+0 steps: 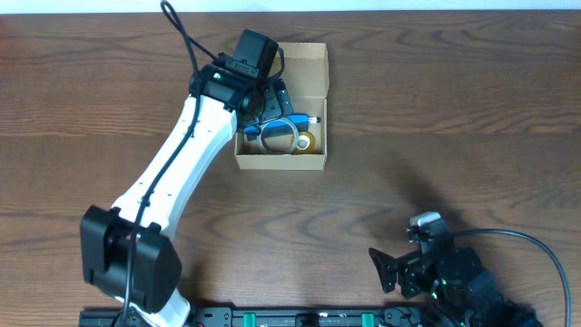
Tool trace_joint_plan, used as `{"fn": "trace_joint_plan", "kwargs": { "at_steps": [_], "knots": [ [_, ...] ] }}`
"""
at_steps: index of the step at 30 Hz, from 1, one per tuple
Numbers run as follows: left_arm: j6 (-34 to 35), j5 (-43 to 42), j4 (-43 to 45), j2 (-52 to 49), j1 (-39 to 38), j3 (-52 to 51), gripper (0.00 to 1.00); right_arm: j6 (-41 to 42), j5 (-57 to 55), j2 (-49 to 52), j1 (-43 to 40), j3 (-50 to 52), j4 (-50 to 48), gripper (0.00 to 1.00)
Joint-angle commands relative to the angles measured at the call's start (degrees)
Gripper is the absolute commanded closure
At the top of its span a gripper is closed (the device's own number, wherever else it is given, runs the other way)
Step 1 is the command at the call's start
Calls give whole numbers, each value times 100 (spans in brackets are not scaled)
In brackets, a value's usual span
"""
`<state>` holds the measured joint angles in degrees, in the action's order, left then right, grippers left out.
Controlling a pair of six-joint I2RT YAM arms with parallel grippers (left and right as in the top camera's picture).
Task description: Pack container
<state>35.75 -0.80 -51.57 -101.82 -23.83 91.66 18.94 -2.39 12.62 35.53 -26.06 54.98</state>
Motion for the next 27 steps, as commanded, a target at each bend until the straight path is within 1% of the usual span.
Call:
{"fn": "trace_joint_plan", "kwargs": {
  "at_steps": [1, 3, 7, 12, 16, 18, 22, 24, 27],
  "knots": [
    [-109, 138, -129, 232, 15, 116, 4, 127, 52, -24, -31, -9, -284, 1],
    [-107, 138, -269, 337, 20, 116, 4, 332, 481, -24, -31, -9, -713, 1],
    [-107, 138, -592, 525, 20, 116, 4, 332, 476, -26, -31, -9, -1314, 1],
    [-105, 125, -769, 662, 20, 116, 4, 472, 457, -24, -31, -7, -1412, 1],
    [-87, 120, -785, 682, 20, 116, 4, 610, 715, -17, -31, -9, -1921, 1],
    [-85, 120, -800, 682, 22, 116, 4, 774, 713, 74, -31, -44, -1996, 1],
    [-85, 122, -863, 682, 85, 116, 4, 892, 693, 708, -44, -367, -2100, 1],
    [-33, 111, -903, 682, 186, 116, 4, 890, 695, 1283, -125, -756, -2085, 1],
    [105, 48, -966, 684, 402, 116, 0, 796, 695, 2275, -358, -1497, -1952, 1]
  ]
}}
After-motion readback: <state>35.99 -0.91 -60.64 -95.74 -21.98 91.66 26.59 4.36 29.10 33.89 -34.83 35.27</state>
